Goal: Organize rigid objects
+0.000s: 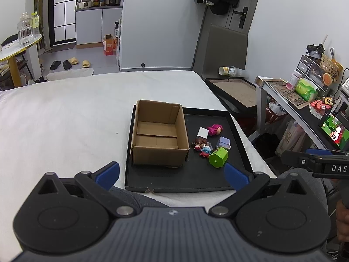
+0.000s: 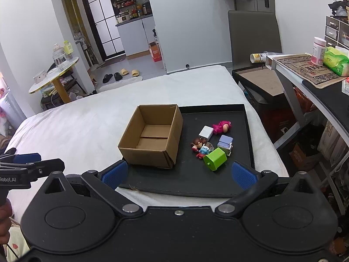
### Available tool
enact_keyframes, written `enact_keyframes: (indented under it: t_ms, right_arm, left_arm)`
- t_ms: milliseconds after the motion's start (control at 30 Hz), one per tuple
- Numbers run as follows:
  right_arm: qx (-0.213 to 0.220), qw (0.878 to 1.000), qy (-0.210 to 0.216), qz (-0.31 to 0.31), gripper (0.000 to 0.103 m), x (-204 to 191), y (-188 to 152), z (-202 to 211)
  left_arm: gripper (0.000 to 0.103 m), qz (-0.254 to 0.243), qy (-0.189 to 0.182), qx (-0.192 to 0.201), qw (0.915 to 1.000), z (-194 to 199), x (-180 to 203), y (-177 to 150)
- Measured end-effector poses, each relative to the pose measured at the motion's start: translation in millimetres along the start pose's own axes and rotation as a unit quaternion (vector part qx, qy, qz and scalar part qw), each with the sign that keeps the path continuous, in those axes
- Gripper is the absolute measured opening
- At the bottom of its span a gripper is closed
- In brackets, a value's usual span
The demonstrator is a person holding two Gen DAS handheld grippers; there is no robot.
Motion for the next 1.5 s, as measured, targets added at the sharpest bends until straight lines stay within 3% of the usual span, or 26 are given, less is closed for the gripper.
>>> enact_keyframes:
  t_ms: [1167,1500]
  right_arm:
    - [0.004,1.0,0.009,0.003,0.103,-1,1,0]
    - [0.012,1.0,0.005,-0.028,0.103,13,5,-12]
  left_arm:
    - [0.102,0.004,0.0,-0.003,1.0,-8,-5,3]
    - [0.102,0.014,-0.001,-0.014,0.9998,-28,-14,13]
Point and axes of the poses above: each gripper's, at about its wrist camera, not at the fingertips, and z roughly against the way its jaws point, x to its right, y to its top, the point moved 5 cm from there along -z, roughly the way its jaws point, and after that the axes turned 14 degrees about -x, right-handed, at the moved point
